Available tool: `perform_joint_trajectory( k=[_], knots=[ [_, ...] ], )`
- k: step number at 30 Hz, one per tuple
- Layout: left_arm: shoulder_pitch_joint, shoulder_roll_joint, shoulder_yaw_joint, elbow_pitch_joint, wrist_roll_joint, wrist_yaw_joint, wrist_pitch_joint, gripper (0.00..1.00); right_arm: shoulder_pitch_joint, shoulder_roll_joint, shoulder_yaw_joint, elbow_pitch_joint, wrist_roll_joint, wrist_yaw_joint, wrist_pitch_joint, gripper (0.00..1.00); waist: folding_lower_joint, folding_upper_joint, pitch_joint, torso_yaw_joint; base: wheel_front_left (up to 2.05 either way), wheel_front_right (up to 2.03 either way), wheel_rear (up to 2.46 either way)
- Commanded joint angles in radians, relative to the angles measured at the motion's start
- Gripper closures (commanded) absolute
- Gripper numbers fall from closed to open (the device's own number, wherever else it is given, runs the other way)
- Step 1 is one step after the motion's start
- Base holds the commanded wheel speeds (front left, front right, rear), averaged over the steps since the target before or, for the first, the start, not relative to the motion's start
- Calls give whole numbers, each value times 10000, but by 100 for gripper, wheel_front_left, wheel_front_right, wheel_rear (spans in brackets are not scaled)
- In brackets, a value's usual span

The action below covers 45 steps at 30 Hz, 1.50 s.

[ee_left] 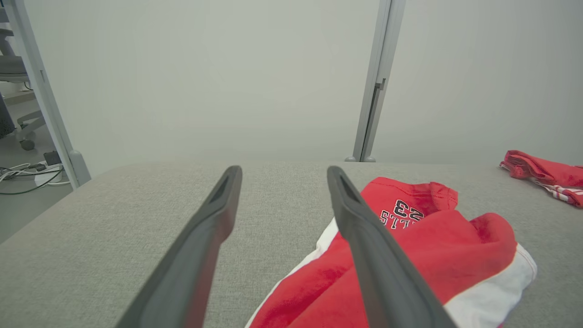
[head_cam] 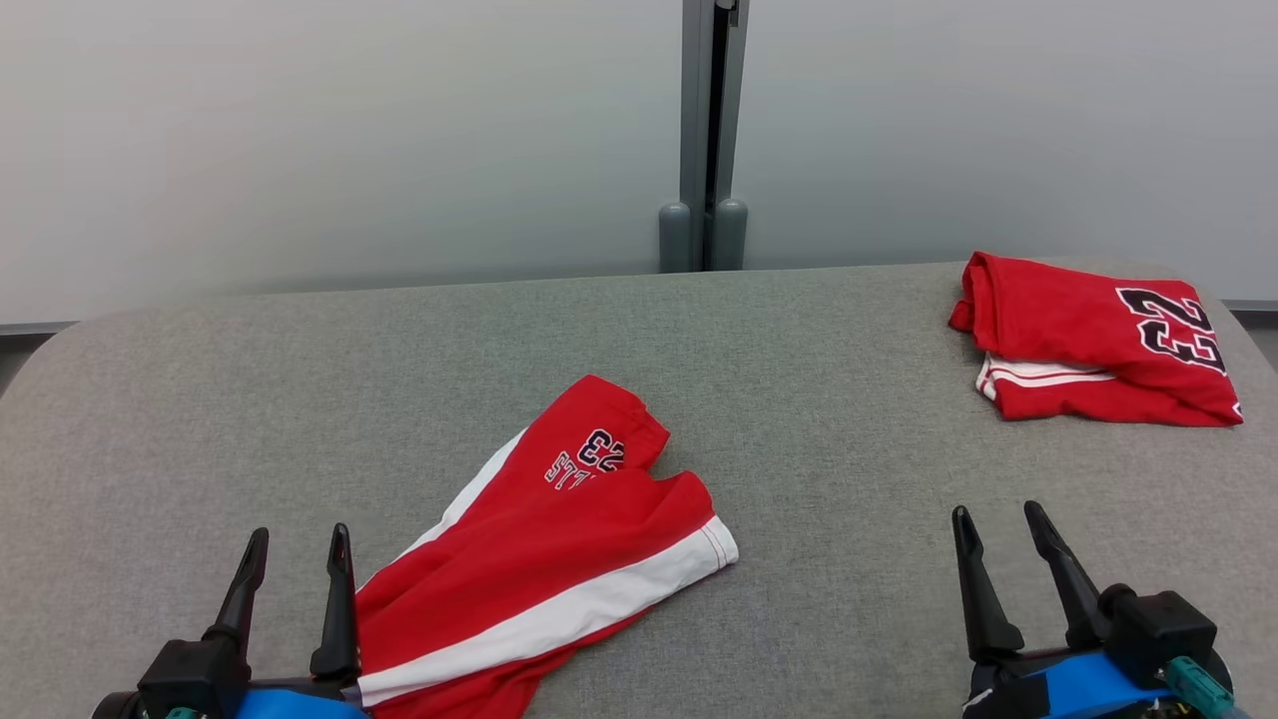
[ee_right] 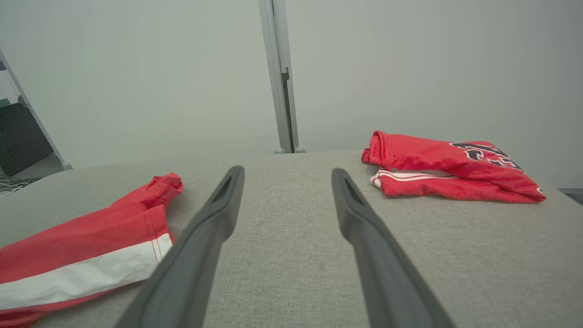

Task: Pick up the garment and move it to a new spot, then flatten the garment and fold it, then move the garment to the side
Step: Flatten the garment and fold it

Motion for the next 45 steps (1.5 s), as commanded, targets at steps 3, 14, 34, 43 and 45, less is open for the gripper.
perform_joint_trajectory(
  k=[3, 14, 34, 43, 45],
  knots=[
    [-132, 97, -82, 107, -219, -16, -40, 0, -34, -19, 176, 257, 66, 1, -5, 0, 0, -1, 8, 194, 0, 0, 0],
    [275, 344, -713, 739, -631, -16, -40, 0, -987, -307, 1335, 1943, 209, 1, -4, 0, 0, -1, 124, 1056, 0, 0, 0],
    [958, -13, -1427, 1722, -1512, -2, -40, 0, -1959, -490, 2505, 3495, 835, 1, -4, 0, 0, -1, 609, 1588, 0, 0, 0],
    [735, -262, -2037, 2076, -2649, -14, -40, 0, -2172, -521, 2727, 3755, 853, 1, -4, 0, 0, -1, 673, 1530, 0, 0, 0],
    [645, -247, -2203, 2054, -2788, -14, -40, 0, -2251, -542, 2829, 3876, 843, 1, -4, 0, 0, -1, 693, 1529, 0, 0, 0]
  ],
)
